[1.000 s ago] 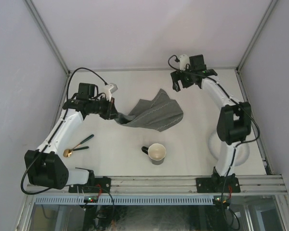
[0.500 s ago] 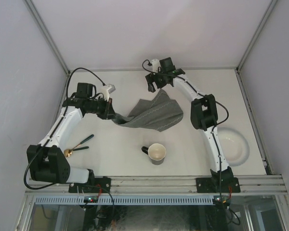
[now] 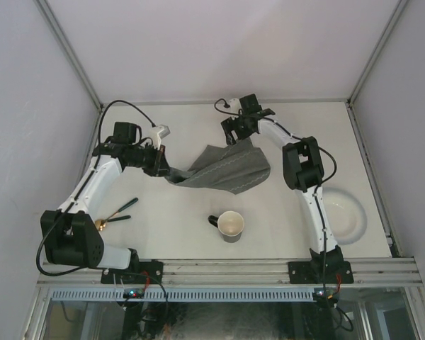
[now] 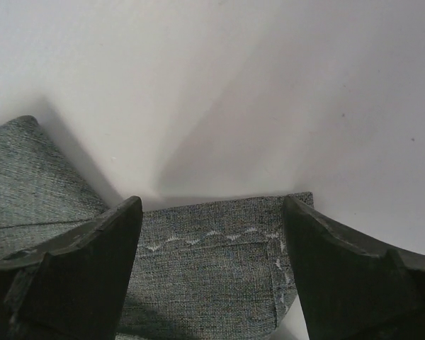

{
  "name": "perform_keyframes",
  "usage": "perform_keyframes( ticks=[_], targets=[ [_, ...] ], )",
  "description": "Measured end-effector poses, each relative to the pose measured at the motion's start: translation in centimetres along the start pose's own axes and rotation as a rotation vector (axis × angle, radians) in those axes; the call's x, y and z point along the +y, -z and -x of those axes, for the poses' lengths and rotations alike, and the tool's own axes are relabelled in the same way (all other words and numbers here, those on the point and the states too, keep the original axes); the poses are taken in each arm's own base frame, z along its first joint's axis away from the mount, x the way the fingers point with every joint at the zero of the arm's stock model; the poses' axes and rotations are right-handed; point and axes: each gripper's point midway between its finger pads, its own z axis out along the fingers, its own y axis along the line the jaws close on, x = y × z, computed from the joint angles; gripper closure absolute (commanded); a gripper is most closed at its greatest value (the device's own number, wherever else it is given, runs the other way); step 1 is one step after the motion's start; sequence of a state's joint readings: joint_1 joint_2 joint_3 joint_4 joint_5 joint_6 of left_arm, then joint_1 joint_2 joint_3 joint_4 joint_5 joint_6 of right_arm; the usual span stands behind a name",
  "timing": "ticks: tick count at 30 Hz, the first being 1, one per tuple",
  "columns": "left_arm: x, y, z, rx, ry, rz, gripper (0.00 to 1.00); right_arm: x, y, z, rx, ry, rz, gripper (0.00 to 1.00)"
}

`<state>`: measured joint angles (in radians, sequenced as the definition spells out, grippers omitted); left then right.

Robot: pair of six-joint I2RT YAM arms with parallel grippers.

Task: Set the dinner table for one person
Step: Flatten out the napkin at the center of the board.

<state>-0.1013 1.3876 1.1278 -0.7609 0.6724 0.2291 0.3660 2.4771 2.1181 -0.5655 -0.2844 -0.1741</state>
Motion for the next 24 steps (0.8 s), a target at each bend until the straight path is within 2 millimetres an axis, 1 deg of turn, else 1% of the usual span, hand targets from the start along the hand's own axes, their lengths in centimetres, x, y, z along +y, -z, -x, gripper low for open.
perform_keyframes(
  ticks=[2,11,13,19,24],
  targets=[
    [-0.1,0.0,0.0,-0.002,0.0,-0.006,1.0,-0.4,0.0,-0.2,0.005,0.0,-0.013,0.2],
    [-0.3,0.0,0.1,-0.004,0.001,-0.016,1.0,-1.4,0.2,0.1,-0.002,0.013,-0.068,0.16],
    [-0.3,-0.1,0.0,-0.003,0.002,-0.017,1.0,-1.9,0.6,0.4,-0.007,0.021,-0.098,0.16],
    [-0.3,-0.1,0.0,0.0,0.005,-0.022,1.0,-3.4,2.2,2.5,-0.057,0.047,-0.206,0.15],
    [-0.3,-0.1,0.0,-0.001,0.005,-0.024,1.0,-3.8,2.7,2.9,-0.064,0.047,-0.235,0.16]
  ],
)
